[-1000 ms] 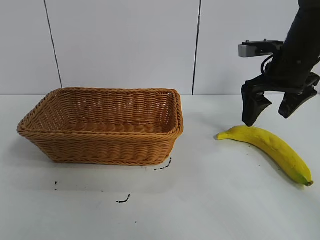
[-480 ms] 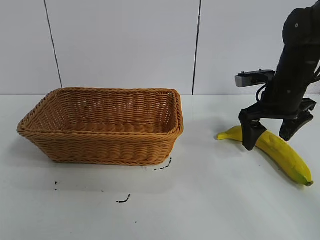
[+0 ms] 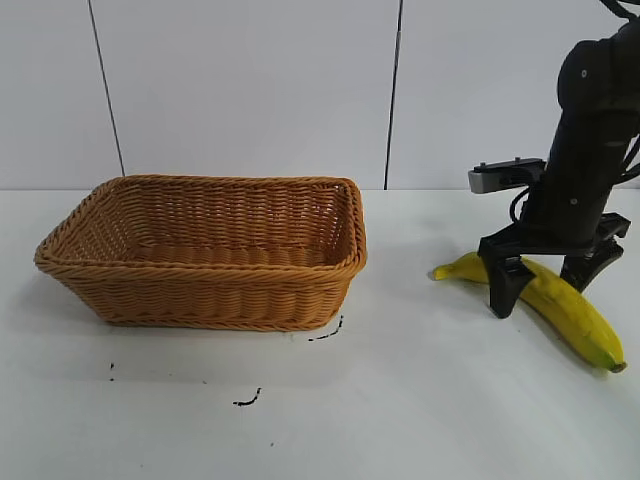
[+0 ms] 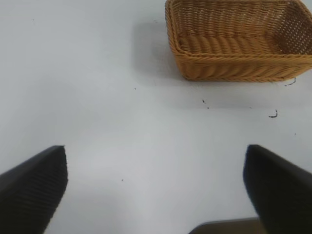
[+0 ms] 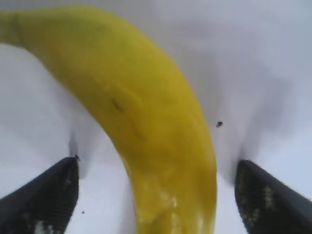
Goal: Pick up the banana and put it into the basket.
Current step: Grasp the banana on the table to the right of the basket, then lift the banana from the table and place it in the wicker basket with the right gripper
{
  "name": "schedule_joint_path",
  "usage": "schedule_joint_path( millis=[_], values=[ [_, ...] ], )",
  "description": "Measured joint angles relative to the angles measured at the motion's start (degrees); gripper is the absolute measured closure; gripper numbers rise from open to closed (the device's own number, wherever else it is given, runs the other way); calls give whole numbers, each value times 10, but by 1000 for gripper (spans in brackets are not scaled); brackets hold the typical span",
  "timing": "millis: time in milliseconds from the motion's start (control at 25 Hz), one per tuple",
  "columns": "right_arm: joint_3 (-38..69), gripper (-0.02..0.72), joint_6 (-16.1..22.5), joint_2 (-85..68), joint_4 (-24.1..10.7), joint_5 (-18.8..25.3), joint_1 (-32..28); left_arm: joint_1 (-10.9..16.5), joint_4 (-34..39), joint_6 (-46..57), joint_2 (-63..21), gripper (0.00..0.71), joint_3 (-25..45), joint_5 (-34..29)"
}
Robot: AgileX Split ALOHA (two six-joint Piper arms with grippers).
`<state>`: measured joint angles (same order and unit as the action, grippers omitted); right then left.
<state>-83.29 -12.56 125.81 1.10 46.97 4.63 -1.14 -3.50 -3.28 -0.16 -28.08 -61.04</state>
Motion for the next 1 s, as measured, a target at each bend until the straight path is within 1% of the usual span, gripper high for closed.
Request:
schedule_joint_path(
  millis=[40, 80, 120, 240, 320, 360, 480, 560, 640, 760, 1000],
  values=[
    [-2, 323, 6, 0, -5, 8, 0, 0, 0, 0, 0, 15, 0, 0],
    [-6, 403, 14, 0, -11, 16, 0, 0, 0, 0, 0, 15, 0, 0],
    [-9, 378, 16, 0, -20, 26, 0, 0, 0, 0, 0, 15, 0, 0],
    [-31, 386, 24, -2, -40, 55, 0, 0, 0, 0, 0, 15, 0, 0],
    [-61, 386, 26, -10, -44, 86, 0, 0, 0, 0, 0, 15, 0, 0],
    [-80, 386, 26, -15, -44, 104, 0, 0, 0, 0, 0, 15, 0, 0],
    [-148, 386, 28, -32, -33, 188, 0, 0, 0, 0, 0, 15, 0, 0],
    [-190, 386, 28, -39, -17, 214, 0, 0, 0, 0, 0, 15, 0, 0],
    [-227, 386, 28, -44, -7, 218, 3, 0, 0, 0, 0, 15, 0, 0],
    [-261, 386, 27, -44, -3, 221, 20, 0, 0, 0, 0, 15, 0, 0],
    [-305, 386, -4, -43, -1, 227, 83, 0, 0, 0, 0, 15, 0, 0]
  ],
)
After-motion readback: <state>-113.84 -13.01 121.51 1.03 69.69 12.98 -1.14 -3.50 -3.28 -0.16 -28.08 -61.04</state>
